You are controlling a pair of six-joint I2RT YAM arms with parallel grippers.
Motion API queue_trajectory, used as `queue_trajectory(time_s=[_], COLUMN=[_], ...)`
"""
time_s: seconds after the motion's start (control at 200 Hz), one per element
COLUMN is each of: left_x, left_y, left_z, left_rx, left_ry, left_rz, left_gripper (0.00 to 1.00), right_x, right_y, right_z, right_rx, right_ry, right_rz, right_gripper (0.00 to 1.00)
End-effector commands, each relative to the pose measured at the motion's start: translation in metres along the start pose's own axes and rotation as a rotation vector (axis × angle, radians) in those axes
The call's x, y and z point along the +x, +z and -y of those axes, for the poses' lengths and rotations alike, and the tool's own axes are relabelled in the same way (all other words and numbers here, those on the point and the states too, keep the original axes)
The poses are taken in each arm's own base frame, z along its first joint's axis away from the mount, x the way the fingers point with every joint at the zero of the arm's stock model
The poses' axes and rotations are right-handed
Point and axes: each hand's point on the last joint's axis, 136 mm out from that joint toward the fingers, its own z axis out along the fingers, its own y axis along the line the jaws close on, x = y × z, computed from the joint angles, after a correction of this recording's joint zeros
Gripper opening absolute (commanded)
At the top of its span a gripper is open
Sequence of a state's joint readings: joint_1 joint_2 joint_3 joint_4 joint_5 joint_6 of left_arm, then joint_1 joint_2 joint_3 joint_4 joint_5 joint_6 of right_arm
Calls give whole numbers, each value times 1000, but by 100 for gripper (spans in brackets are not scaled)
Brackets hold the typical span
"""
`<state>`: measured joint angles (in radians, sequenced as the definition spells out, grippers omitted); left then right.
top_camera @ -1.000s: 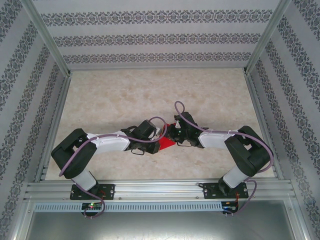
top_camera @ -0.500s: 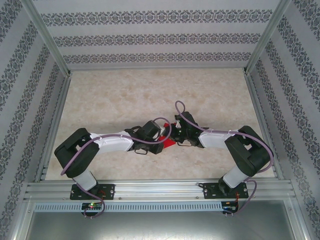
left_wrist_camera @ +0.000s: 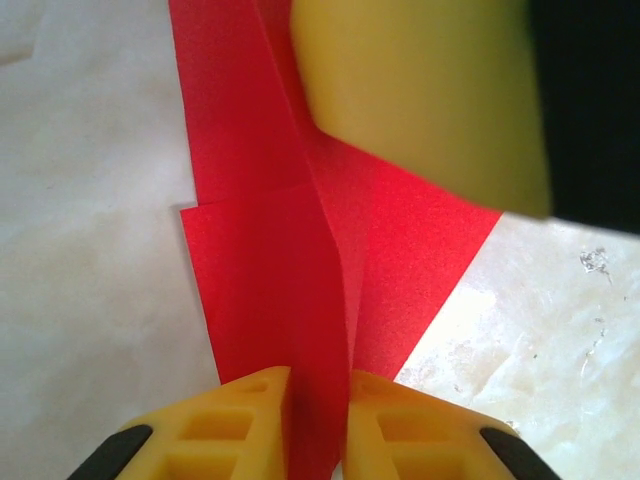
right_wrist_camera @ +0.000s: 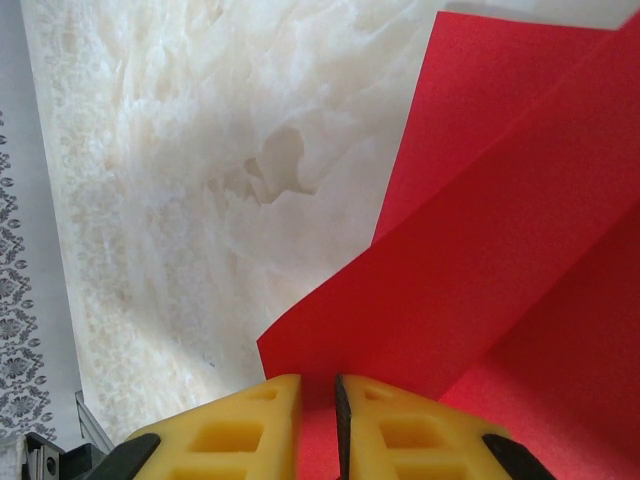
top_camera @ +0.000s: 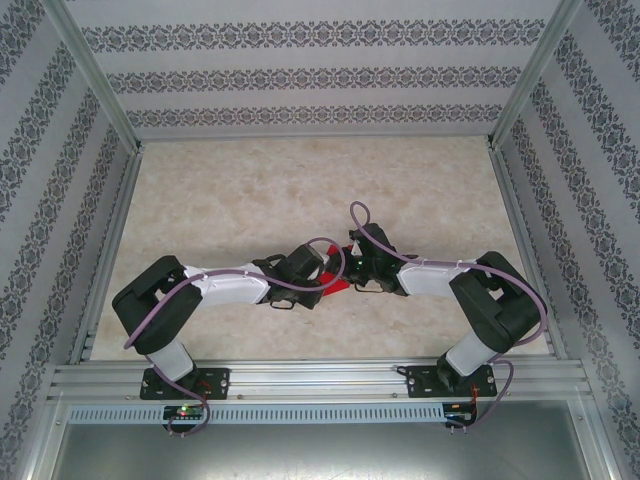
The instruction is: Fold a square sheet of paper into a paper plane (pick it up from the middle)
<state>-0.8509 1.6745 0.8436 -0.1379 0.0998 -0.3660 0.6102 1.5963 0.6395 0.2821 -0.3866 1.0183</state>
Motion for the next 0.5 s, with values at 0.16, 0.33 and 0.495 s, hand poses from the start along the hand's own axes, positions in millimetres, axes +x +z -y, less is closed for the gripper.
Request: queue_trajectory(time_s=[0.16, 0.33, 0.495], left_x=[0, -7, -10], left_y=[-10, -17, -16], left_z=[6, 14, 17], left_rx=[16, 109, 255], left_ry=[34, -16, -120], left_rz=[5, 24, 21], left_gripper=[9, 5, 4], right_x=[-9, -8, -8], right_y=[-2, -7, -19], right_z=[-11, -15, -13], right_rx=[-33, -46, -42], right_ry=[-8, -16, -22], right_rz=[17, 15, 34], right_gripper=[18, 19, 20])
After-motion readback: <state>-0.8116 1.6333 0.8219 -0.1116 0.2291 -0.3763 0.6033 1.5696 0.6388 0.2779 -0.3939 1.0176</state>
